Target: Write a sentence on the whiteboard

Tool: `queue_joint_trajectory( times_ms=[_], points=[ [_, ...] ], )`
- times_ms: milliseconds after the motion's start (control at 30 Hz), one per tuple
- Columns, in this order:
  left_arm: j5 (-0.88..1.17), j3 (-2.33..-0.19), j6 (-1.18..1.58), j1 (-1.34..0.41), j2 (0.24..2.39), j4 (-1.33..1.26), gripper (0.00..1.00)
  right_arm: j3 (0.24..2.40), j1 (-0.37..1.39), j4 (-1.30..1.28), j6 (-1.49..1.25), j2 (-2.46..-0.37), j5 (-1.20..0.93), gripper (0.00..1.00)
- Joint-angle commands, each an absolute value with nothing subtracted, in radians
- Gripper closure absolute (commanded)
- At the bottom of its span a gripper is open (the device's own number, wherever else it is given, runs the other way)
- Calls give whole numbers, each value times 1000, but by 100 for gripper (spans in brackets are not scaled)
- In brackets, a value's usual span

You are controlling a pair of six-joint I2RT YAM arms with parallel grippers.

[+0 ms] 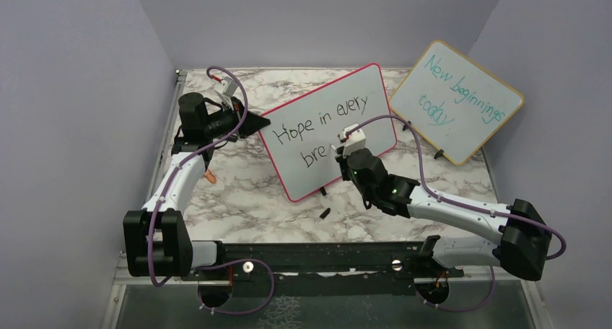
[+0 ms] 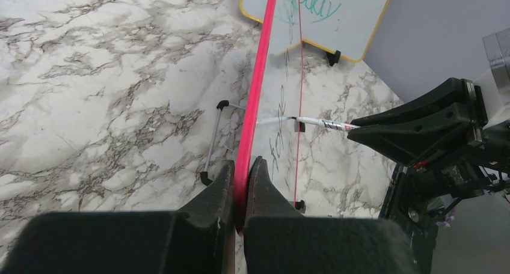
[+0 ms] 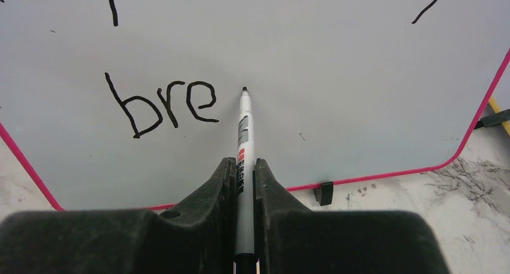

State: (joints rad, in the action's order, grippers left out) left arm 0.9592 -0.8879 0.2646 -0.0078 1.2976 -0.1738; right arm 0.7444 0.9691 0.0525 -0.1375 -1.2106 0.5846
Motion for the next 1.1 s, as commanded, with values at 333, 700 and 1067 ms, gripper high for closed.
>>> queue_joint_trajectory(
  times_ms=[333,700,1067],
  points=[
    [816,-854,124,-14,1351,-62,100,756,963,115,-120,-1206,511,99],
    [818,-854,124,-14,1351,-62,100,751,963,42,-139,-1206,463,99],
    [816,-854,123,-14,1350,-63,100,726,963,-34,-153,-1184,444,99]
  ],
)
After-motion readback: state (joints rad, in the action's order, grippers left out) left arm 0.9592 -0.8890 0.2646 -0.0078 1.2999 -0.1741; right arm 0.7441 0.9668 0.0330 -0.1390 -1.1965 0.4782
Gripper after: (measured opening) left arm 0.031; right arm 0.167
